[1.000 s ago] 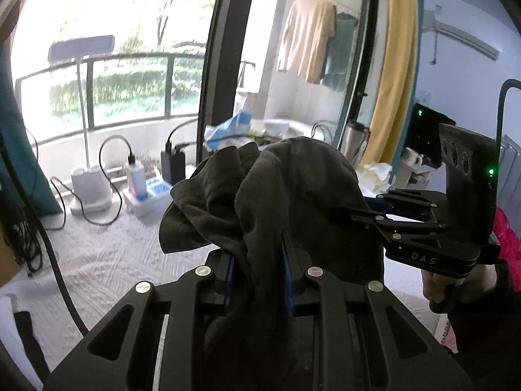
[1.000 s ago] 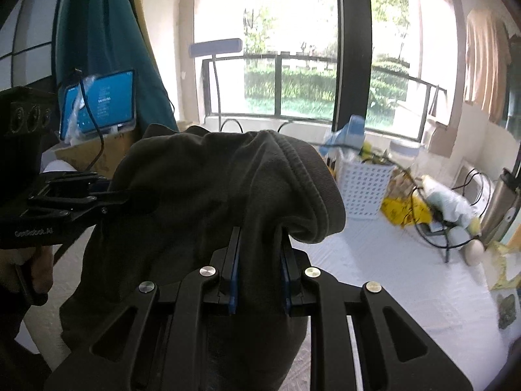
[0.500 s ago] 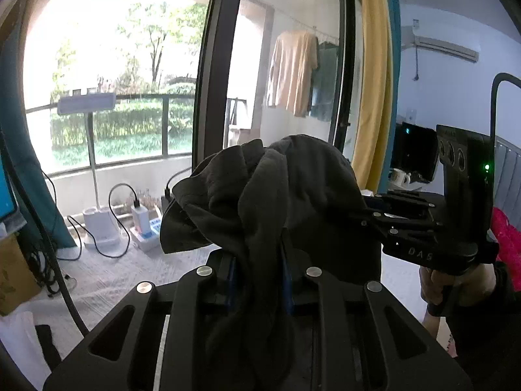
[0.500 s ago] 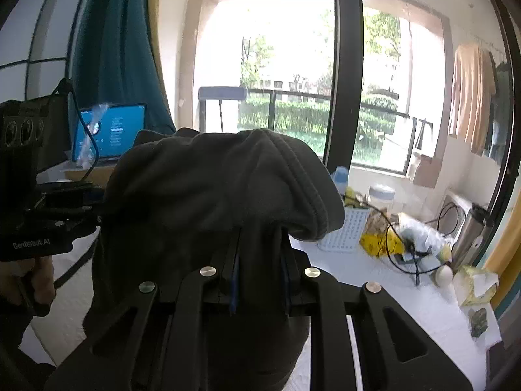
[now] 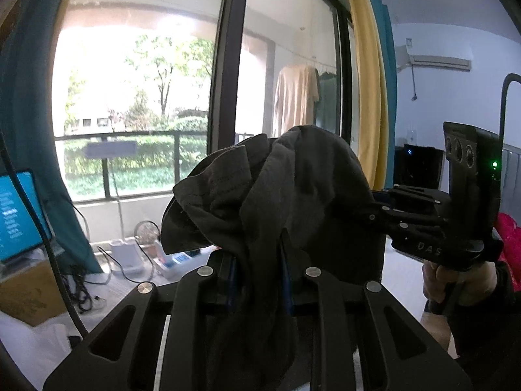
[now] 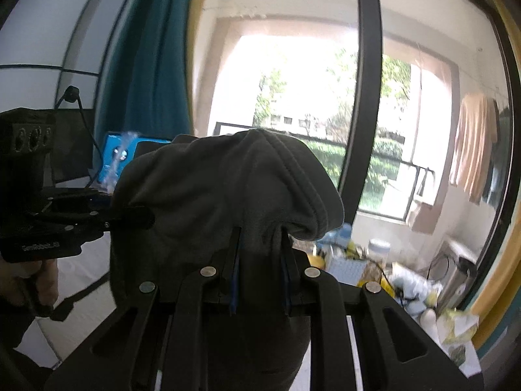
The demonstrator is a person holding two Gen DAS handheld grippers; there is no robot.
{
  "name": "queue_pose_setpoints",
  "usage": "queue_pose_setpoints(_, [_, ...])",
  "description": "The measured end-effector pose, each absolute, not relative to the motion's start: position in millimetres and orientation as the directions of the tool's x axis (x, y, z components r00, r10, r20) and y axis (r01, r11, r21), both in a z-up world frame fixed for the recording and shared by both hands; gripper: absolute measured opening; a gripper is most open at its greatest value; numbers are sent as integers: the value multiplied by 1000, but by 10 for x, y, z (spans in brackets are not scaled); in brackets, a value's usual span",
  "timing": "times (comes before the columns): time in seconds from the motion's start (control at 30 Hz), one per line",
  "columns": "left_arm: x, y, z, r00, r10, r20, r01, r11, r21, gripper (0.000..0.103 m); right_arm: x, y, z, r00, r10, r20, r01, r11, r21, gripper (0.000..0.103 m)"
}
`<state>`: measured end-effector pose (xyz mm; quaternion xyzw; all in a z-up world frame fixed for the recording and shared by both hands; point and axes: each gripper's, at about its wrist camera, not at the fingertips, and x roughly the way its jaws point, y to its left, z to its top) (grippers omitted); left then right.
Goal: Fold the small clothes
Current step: 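Lift the folded shirt with both tools and carry it toward the pillow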
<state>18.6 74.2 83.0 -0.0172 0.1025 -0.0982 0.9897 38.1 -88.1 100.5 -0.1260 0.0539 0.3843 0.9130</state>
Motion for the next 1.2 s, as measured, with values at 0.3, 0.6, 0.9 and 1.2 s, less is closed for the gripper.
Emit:
queue_pose_setpoints(0.3, [-274,994,977,981,-98,-165,92,995,-42,22,26,-635,1182,620,773,-132,-777,582,-238,19])
queue_pose_setpoints(0.6, [-784,1255,973,981,-3,-195,-5,999,-38,22,-342,-371,1149,500,856,-127,-851,459,-257,19])
queue_pose_setpoints(0.9, [-1346,1450,927,971,92,-220,-102,994,-33,22,-612,-188,1075,390,910,-140,-904,349,-248,18])
queue_pose_setpoints(1.2, [-1395,1576,788,960,102,-260,-120,991,-54,22,-653,-113,933,356,917,-181,-923,315,-220,18])
